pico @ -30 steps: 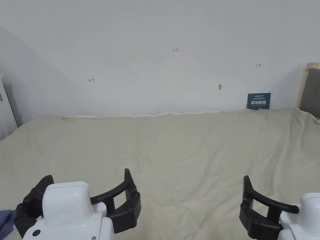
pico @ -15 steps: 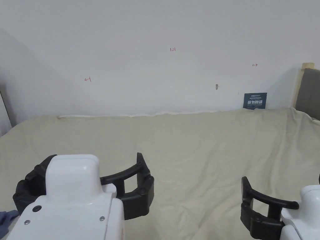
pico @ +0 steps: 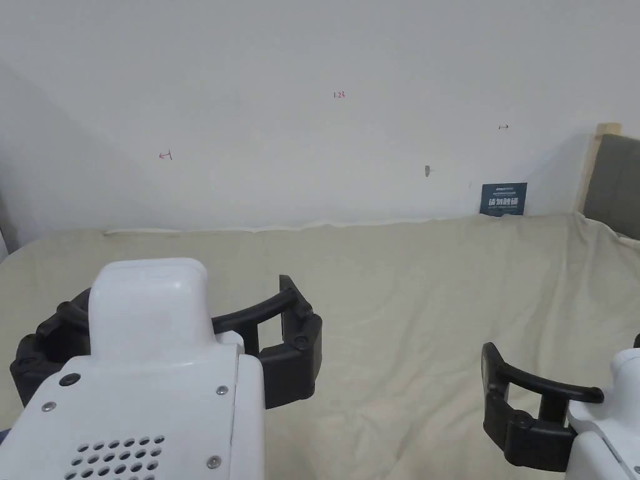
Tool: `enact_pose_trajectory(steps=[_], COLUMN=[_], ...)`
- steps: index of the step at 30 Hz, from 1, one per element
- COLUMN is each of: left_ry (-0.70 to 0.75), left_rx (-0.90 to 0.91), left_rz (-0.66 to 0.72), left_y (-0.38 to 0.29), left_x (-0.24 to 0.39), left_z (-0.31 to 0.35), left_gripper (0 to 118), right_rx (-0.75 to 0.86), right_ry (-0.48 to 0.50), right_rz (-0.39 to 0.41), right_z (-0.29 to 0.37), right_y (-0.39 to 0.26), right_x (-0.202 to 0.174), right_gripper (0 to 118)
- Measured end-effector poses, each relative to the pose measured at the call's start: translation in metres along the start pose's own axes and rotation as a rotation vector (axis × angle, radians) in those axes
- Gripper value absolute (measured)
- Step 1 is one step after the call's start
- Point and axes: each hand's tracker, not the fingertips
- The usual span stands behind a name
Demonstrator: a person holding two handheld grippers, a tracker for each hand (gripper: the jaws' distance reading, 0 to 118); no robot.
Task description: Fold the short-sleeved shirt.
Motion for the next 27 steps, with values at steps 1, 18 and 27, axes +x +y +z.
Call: enact_pose_trajectory(steps=[1, 18, 27], left_ry=[-0.002, 0.062, 0.073], left_rx=[-0.005, -0.182, -0.357], left_rz=[0.003, 0.043, 0.179], left_y=[0.001, -0.02, -0.055], left_x=[0.0, 0.003, -0.015], left_z=[0.0, -0.018, -0.045], left_gripper=[118, 118, 118], right_rx=[-0.004, -0.044, -0.073], right_ry=[0.002, 0.014, 0.012], right_rz=[-0.001, -0.012, -0.018], right_z=[-0.001, -0.016, -0.02], right_y=[0.0, -0.004, -0.008], right_x=[0.0, -0.005, -0.006], right_gripper=[118, 118, 118])
